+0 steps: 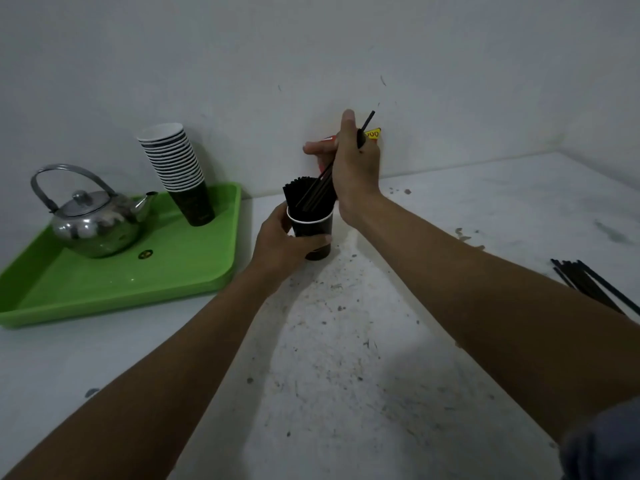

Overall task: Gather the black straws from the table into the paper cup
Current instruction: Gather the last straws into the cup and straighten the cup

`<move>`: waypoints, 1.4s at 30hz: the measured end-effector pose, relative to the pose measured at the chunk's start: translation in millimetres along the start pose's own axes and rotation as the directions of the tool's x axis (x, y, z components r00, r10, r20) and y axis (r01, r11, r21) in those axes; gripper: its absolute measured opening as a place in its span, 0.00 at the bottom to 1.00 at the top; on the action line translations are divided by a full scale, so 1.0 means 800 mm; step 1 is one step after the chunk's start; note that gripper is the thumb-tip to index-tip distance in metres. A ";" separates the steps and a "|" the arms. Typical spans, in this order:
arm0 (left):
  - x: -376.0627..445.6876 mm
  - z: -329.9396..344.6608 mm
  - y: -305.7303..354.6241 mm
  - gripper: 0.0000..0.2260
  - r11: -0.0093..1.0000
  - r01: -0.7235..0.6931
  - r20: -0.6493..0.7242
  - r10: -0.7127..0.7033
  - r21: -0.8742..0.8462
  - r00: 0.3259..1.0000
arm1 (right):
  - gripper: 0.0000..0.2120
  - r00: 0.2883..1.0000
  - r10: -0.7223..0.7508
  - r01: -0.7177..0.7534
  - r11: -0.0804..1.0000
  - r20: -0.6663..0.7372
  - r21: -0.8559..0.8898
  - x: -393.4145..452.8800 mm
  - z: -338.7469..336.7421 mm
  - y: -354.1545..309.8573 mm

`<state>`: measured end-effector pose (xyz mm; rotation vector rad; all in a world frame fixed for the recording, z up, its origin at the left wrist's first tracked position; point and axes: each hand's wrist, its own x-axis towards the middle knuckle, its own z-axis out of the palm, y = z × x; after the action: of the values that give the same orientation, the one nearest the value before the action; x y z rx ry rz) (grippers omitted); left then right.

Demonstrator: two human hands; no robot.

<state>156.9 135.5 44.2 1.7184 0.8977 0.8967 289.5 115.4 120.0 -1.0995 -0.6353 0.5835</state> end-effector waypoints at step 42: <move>-0.004 0.015 -0.017 0.26 0.987 -0.069 -0.137 0.089 0.147 0.987 | 0.19 0.878 -0.292 0.469 0.686 0.380 -0.556 -0.018 -0.028 0.036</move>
<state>163.4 131.8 27.6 1.8401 1.0149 1.0409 292.3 101.1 83.4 -1.4734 -1.3359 0.1231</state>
